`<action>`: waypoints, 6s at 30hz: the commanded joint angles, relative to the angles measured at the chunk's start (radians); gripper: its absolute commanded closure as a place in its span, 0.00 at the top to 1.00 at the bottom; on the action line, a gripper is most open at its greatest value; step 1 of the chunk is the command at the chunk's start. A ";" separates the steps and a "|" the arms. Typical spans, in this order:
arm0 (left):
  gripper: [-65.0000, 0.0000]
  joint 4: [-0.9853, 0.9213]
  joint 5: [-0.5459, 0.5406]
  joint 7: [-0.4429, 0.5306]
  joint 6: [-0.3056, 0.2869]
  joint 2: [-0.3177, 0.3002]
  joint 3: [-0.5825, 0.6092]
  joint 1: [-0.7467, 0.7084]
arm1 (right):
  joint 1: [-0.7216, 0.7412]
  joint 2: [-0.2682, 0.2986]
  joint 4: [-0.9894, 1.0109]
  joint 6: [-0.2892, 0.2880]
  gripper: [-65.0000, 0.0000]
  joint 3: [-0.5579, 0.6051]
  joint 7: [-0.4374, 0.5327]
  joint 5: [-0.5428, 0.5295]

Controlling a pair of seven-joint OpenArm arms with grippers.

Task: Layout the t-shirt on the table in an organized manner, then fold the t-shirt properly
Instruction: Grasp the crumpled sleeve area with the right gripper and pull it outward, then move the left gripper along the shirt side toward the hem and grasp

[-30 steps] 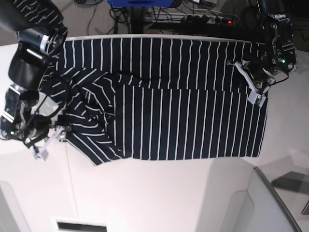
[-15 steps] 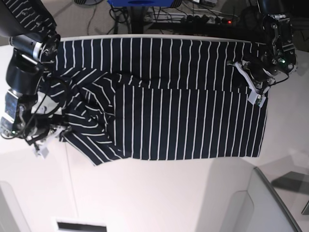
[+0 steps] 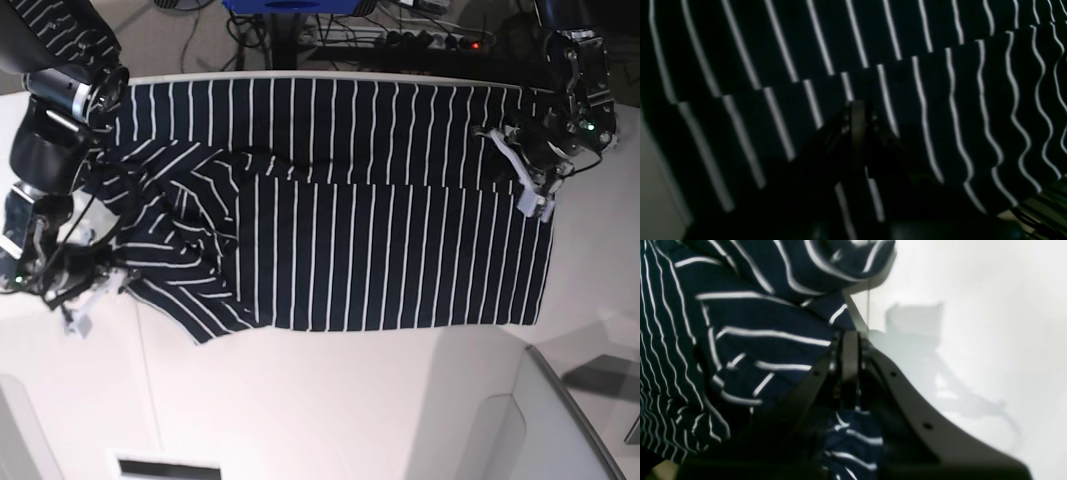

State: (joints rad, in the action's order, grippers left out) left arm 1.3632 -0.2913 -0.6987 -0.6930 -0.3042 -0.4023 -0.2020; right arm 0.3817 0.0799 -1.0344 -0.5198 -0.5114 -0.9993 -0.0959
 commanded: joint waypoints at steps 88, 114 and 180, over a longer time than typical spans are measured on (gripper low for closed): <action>0.69 -0.388 0.086 0.018 -0.005 -0.178 -0.192 0.361 | 0.082 0.014 0.092 -0.073 0.00 -0.143 -0.059 -0.170; 0.76 -0.770 0.088 0.178 0.091 -0.223 -0.142 0.551 | 0.055 0.022 0.092 -0.076 0.00 -0.143 -0.059 -0.170; 0.77 0.167 0.079 -0.128 0.174 -0.057 -0.091 -0.032 | 0.055 0.022 0.092 -0.076 0.00 -0.142 -0.054 -0.166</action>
State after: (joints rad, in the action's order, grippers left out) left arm 1.5089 -0.2089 -0.8398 -0.5228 -0.3370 -0.4801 -0.2413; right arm 0.4095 0.0906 -0.9276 -0.5919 -0.6544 -1.0634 -0.2474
